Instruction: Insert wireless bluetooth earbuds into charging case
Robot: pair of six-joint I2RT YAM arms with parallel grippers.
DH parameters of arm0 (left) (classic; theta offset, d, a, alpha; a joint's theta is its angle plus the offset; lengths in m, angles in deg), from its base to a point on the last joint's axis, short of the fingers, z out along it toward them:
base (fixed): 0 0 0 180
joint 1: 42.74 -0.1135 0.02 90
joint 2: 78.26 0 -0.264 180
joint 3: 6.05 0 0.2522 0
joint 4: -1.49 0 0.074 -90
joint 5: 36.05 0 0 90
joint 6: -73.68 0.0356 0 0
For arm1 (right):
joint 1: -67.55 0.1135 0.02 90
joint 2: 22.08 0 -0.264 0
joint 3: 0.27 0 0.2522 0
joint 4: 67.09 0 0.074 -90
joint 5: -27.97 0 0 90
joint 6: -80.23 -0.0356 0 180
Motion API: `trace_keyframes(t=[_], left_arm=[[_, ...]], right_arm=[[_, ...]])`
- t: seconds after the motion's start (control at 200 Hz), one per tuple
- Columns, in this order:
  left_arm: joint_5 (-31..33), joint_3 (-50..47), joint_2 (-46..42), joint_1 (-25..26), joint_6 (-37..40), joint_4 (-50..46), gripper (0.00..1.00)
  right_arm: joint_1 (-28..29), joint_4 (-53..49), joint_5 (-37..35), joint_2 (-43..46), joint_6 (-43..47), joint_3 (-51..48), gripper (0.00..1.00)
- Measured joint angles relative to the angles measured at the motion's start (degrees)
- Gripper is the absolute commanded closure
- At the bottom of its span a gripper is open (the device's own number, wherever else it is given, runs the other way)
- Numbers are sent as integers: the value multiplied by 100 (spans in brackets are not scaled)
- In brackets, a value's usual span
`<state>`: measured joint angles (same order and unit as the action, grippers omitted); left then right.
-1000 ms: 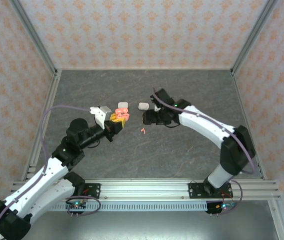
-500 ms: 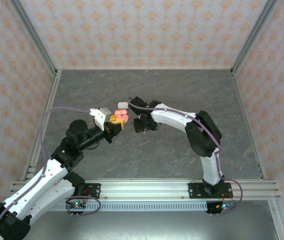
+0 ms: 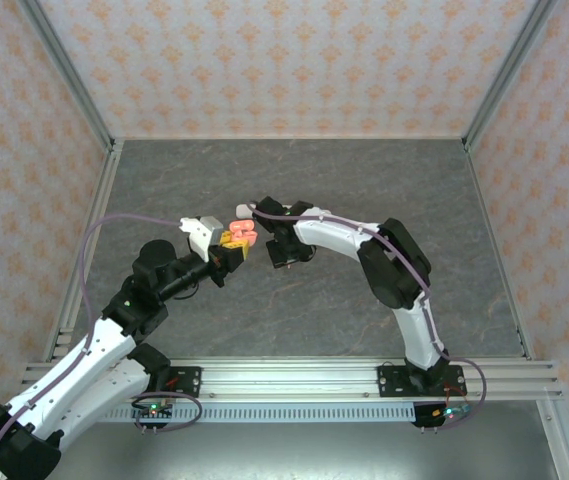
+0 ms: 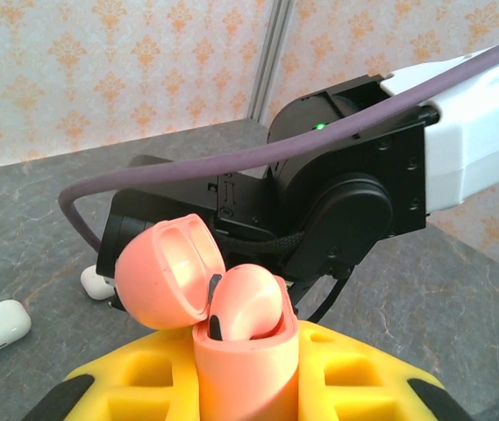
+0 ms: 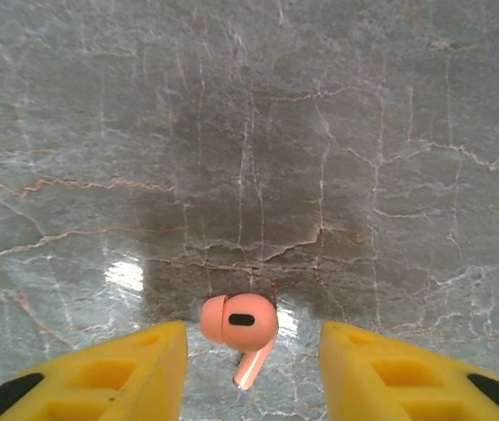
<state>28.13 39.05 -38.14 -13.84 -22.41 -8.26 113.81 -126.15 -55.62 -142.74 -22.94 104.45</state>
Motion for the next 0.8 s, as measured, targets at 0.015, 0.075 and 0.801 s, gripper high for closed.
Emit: trace_keyframes(t=[0.015,0.075,0.801], left_arm=[[0,0,0,-2,0,0,100],[0,0,0,-2,7,0,100],[-2,0,0,-2,17,-46,100]], right_arm=[[0,0,-7,-20,9,2,58],[0,-17,-26,-101,42,37,59],[48,-9,-2,-282,146,264,74]])
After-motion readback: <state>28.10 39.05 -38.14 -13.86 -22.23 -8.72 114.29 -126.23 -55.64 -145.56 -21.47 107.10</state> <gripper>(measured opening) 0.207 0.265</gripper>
